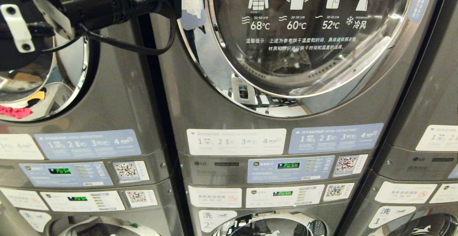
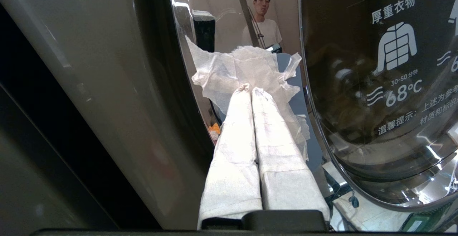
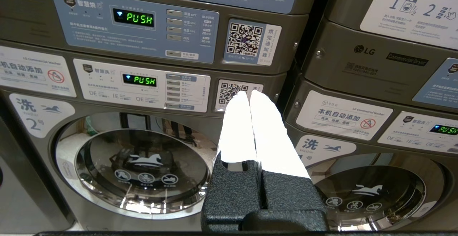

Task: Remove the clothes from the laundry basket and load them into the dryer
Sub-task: Close the dryer

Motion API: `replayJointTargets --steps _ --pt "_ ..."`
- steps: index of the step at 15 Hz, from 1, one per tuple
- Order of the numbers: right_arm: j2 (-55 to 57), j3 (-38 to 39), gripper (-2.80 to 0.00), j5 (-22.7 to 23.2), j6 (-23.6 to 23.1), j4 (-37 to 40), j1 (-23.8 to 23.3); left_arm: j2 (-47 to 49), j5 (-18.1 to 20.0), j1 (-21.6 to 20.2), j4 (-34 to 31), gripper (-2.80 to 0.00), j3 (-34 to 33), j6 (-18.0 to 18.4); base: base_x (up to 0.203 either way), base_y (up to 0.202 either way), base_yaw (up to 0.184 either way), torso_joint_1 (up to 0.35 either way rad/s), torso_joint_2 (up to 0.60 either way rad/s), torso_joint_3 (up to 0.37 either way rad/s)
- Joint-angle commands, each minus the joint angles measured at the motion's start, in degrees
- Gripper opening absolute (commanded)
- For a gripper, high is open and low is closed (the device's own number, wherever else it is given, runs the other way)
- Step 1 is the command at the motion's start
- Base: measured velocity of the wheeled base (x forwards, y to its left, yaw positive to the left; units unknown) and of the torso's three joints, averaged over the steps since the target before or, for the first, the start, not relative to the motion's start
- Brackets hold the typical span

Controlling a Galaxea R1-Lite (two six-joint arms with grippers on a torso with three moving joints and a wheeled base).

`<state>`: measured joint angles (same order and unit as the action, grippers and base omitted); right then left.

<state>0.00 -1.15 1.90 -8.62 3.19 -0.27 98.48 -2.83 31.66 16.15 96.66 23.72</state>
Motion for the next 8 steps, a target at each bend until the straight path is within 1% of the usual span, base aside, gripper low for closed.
replayJointTargets --steps 1,8 --pt "0.09 0.0 -2.8 0.04 0.01 -0.03 0.0 0.56 0.02 0.07 0.03 -2.8 0.02 0.1 0.0 0.0 0.0 0.0 0.0 0.0" --pt "0.09 0.0 -2.8 0.04 0.01 -0.03 0.0 2.1 0.11 0.07 0.14 -2.8 0.13 0.04 0.0 0.0 0.0 0.0 0.0 0.0"
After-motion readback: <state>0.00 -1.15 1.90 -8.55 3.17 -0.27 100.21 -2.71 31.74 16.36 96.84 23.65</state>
